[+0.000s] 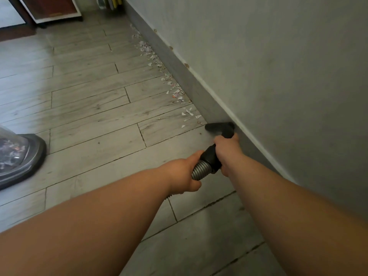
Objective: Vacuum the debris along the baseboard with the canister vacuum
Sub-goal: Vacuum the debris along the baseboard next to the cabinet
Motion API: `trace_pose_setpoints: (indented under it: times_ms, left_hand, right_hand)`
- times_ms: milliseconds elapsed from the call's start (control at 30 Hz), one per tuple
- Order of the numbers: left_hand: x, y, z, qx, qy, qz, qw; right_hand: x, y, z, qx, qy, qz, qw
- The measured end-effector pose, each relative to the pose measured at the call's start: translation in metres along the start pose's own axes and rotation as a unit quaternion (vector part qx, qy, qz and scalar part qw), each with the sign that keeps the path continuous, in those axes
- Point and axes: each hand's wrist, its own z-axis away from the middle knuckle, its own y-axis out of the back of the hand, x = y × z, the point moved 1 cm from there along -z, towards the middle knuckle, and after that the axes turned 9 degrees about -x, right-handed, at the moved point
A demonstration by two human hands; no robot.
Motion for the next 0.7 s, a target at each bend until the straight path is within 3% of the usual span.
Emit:
trace_pose_setpoints:
  times_ms: [700]
  left_hand:
    - [-0.015,0.005,0.026,0.010,0.041,0.080,0.996]
  right_hand:
    - [-0.019,-0.041,0.001,-0.047,0.001,0.119,0.992]
